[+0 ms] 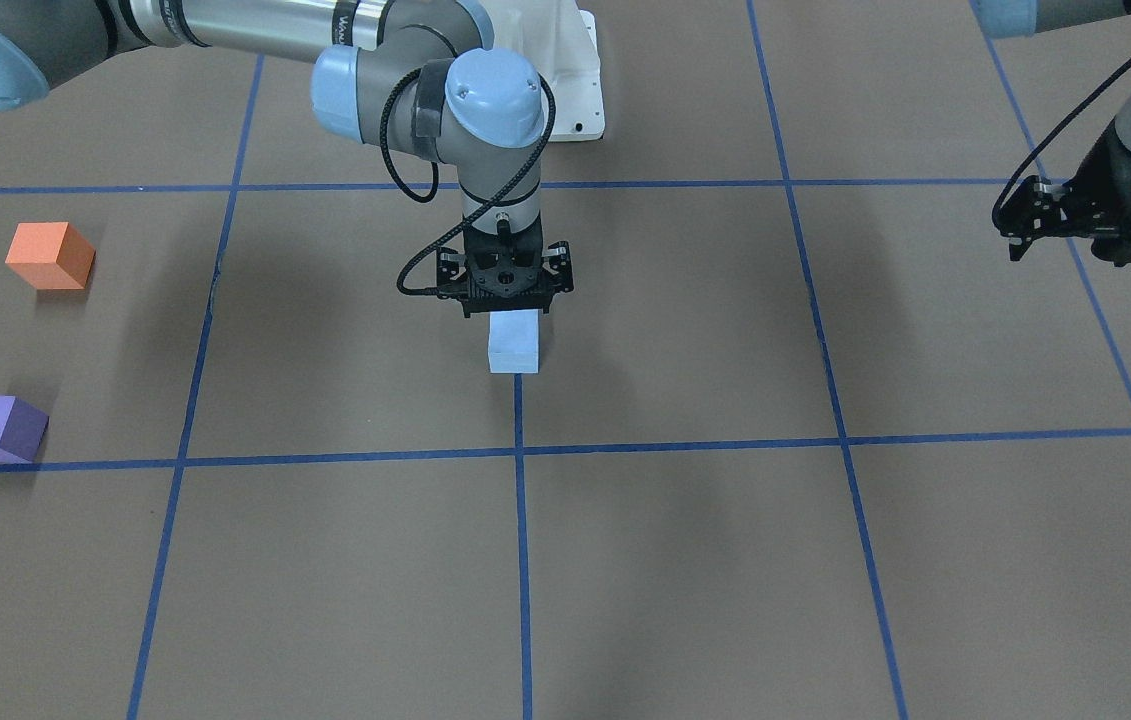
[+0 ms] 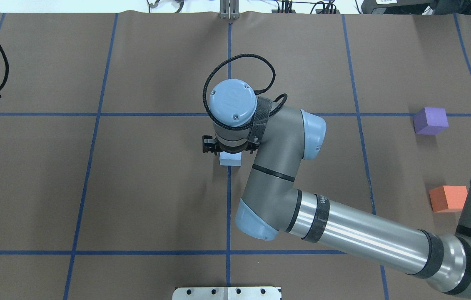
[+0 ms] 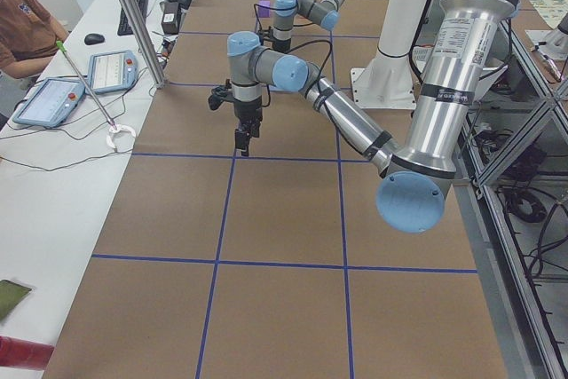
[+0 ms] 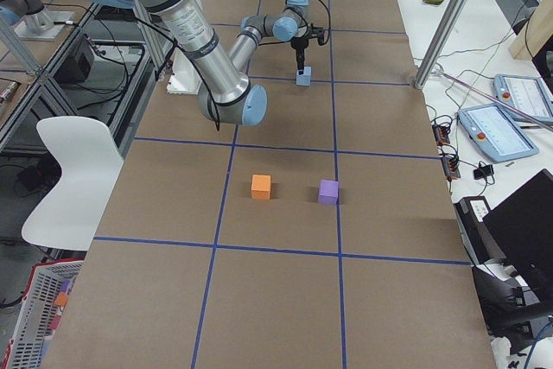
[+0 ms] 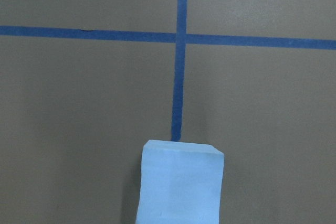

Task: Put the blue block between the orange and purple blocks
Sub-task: 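Close the right gripper on the light blue cube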

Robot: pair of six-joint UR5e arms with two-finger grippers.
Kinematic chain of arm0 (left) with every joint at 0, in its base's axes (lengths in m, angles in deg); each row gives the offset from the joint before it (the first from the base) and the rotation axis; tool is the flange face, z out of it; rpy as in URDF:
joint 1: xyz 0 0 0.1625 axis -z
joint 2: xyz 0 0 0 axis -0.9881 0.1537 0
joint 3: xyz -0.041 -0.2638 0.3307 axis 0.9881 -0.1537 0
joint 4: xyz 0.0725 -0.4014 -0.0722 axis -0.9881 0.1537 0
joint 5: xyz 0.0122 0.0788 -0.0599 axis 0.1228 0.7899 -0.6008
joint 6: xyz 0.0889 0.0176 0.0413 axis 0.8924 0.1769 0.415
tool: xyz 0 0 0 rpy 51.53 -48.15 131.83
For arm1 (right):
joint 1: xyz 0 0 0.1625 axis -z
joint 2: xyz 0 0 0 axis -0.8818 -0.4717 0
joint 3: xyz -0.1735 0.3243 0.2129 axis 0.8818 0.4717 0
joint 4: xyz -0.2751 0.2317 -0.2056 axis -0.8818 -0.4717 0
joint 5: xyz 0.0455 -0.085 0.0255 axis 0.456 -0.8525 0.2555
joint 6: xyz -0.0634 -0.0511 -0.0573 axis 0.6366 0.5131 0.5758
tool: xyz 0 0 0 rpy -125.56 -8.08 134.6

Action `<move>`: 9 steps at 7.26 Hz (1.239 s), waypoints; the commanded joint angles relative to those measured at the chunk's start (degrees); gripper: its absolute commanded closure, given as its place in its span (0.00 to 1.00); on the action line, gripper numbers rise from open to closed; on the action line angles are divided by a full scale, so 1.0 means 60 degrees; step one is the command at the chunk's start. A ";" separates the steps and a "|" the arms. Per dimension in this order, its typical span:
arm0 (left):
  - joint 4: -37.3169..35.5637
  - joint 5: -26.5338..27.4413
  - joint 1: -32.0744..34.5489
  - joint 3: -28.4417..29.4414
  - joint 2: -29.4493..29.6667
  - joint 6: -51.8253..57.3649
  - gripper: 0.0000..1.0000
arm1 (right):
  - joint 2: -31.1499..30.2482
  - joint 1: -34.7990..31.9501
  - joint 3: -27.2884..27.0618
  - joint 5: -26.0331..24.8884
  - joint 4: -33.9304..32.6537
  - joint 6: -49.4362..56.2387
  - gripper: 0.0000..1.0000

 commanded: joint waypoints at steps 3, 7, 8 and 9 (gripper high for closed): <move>0.0017 0.0015 0.0007 0.0096 -0.0004 0.0011 0.00 | 0.0244 0.0087 0.1263 -0.0146 0.0972 -0.0019 0.00; 0.0017 0.0015 0.0007 0.0111 -0.0004 -0.0004 0.00 | 0.0230 0.0117 0.1311 -0.0220 0.1060 -0.0151 1.00; 0.0017 0.0015 0.0021 0.0111 0.0011 -0.0004 0.00 | 0.0230 0.0059 0.1180 -0.0176 0.1002 -0.0151 1.00; 0.0017 0.0000 0.0079 0.0111 0.0011 -0.0004 0.00 | 0.0187 -0.0130 0.0787 -0.0002 0.0827 -0.0151 1.00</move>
